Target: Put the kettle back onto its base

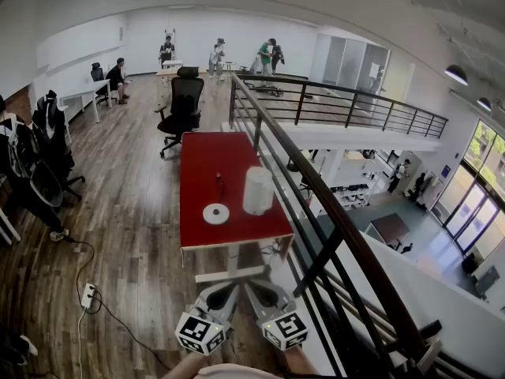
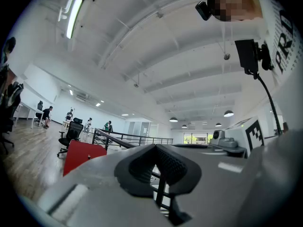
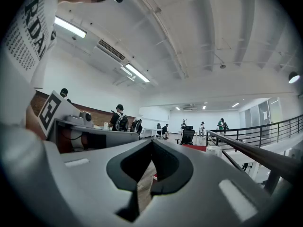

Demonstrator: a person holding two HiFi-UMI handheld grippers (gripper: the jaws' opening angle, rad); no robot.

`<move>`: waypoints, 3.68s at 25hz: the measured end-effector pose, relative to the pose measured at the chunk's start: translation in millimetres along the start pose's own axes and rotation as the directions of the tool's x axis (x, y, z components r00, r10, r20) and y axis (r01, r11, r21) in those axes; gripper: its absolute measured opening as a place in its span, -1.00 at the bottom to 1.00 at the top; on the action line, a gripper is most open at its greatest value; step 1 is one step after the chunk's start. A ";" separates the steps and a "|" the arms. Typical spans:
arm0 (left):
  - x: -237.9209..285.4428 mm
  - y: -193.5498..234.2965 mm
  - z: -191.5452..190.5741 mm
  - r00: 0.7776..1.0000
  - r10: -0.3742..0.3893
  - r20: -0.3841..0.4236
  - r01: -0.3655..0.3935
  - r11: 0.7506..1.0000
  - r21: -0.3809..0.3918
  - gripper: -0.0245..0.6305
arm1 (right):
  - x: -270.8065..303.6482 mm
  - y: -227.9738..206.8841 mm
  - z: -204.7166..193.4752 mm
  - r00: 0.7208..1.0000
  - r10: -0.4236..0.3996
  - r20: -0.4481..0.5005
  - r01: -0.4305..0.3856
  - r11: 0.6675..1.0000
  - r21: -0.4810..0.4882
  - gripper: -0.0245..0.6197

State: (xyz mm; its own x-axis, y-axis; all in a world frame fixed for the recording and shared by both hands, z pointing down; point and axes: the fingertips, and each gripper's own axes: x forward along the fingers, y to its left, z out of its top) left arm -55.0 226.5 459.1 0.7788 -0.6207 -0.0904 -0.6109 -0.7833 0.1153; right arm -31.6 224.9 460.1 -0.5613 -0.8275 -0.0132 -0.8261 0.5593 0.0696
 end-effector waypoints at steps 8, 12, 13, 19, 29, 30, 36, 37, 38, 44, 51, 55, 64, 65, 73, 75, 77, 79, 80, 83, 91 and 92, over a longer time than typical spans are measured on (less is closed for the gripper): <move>-0.8 0.2 2.6 1.000 -0.004 0.004 0.004 1.000 -0.003 -0.93 | -0.2 1.1 2.7 1.000 0.014 0.010 -0.014 0.999 0.029 -0.90; -0.1 2.7 1.4 1.000 -0.005 0.005 0.005 1.000 -0.004 -0.93 | 3.4 4.1 3.5 1.000 0.026 0.016 -0.027 0.999 0.023 -0.90; 0.1 3.4 1.0 1.000 -0.006 0.005 0.006 1.000 -0.004 -0.93 | 4.6 5.2 3.3 0.999 0.030 0.017 -0.030 0.999 0.020 -0.90; 1.1 3.2 -2.3 1.000 -0.009 0.002 0.009 1.000 -0.008 -0.93 | 6.5 7.1 1.2 0.999 0.039 0.012 -0.039 0.999 0.005 -0.90; 1.7 5.8 -3.5 1.000 -0.009 0.003 0.010 1.000 -0.014 -0.93 | 7.1 2.7 -1.4 1.000 0.028 0.005 -0.028 1.000 0.012 -0.90; 1.8 6.2 -3.8 1.000 -0.010 0.002 0.010 1.000 -0.015 -0.93 | 7.3 2.5 -1.7 1.000 0.026 0.003 -0.026 1.000 0.012 -0.90; 2.3 12.1 -3.5 1.000 -0.018 -0.003 0.018 1.000 -0.024 -0.93 | 13.2 2.2 -1.0 1.000 0.019 0.003 -0.019 1.000 0.013 -0.90; 2.5 12.8 -4.0 1.000 -0.019 -0.003 0.019 1.000 -0.024 -0.93 | 13.9 2.1 -1.7 1.000 0.018 0.000 -0.018 1.000 0.011 -0.90; 2.7 13.7 -4.1 1.000 -0.020 -0.003 0.020 1.000 -0.023 -0.93 | 14.7 2.0 -2.5 1.000 0.017 -0.003 -0.017 1.000 0.008 -0.90; 3.6 21.0 -1.4 0.999 -0.038 0.000 0.038 0.999 -0.018 -0.93 | 22.6 1.9 -4.1 1.000 0.005 -0.018 -0.006 1.000 -0.002 -0.90; 1.3 21.6 -3.2 0.998 -0.070 0.004 0.070 0.997 -0.014 -0.93 | 25.4 1.7 -9.4 0.999 -0.011 -0.039 0.011 1.000 -0.002 -0.90; 6.2 20.7 -10.2 0.997 -0.080 0.001 0.080 0.996 -0.040 -0.93 | 24.0 -5.0 -13.9 0.998 -0.023 -0.056 0.023 1.000 -0.004 -0.90; 26.0 23.6 -7.1 0.999 -0.054 -0.001 0.053 0.998 -0.042 -0.93 | 28.3 -30.2 -16.4 0.998 -0.017 -0.066 0.017 1.000 0.008 -0.90; 30.5 24.2 -6.0 0.999 -0.051 0.000 0.051 0.998 -0.039 -0.93 | 29.1 -33.7 -16.1 0.998 -0.010 -0.066 0.011 1.000 0.010 -0.90; 70.6 29.4 -5.5 1.000 -0.013 -0.001 0.013 0.999 -0.033 -0.93 | 37.3 -70.0 -19.0 0.996 0.037 -0.078 -0.036 0.999 0.017 -0.90; 79.9 32.0 -8.3 1.000 0.001 -0.001 -0.001 0.999 -0.033 -0.93 | 39.2 -78.9 -21.6 0.996 0.046 -0.079 -0.045 0.999 0.016 -0.90; 91.1 33.5 -8.2 1.000 0.014 0.003 -0.013 0.999 -0.031 -0.93 | 41.0 -90.6 -20.3 0.996 0.050 -0.076 -0.050 0.999 0.013 -0.90; 102.7 32.8 -8.4 1.000 0.023 0.007 -0.022 0.999 -0.029 -0.93 | 41.3 -103.1 -20.4 0.996 0.056 -0.074 -0.055 0.998 0.010 -0.90; 108.3 31.9 -9.2 1.000 0.026 0.008 -0.026 0.999 -0.028 -0.93 | 40.8 -109.1 -21.5 0.995 0.059 -0.075 -0.059 0.998 0.010 -0.90; 124.4 30.0 -12.9 0.999 0.036 0.006 -0.036 0.999 -0.024 -0.93 | 39.2 -125.7 -24.2 0.995 0.068 -0.078 -0.067 0.998 0.013 -0.90; 148.7 32.2 -22.1 0.998 0.069 0.007 -0.069 0.997 -0.033 -0.93 | 39.5 -152.9 -34.4 0.992 0.096 -0.084 -0.094 0.995 0.029 -0.90; 150.7 32.3 -22.2 0.997 0.073 0.007 -0.072 0.997 -0.033 -0.93 | 39.4 -154.9 -34.3 0.992 0.098 -0.084 -0.096 0.995 0.031 -0.90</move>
State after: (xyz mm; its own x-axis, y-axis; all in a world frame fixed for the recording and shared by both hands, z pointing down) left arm 45.8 108.4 471.1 0.7315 -0.6761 -0.0883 -0.6605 -0.7348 0.1542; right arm 76.0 104.0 483.0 -0.6335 -0.7699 0.0771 -0.7696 0.6373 0.0399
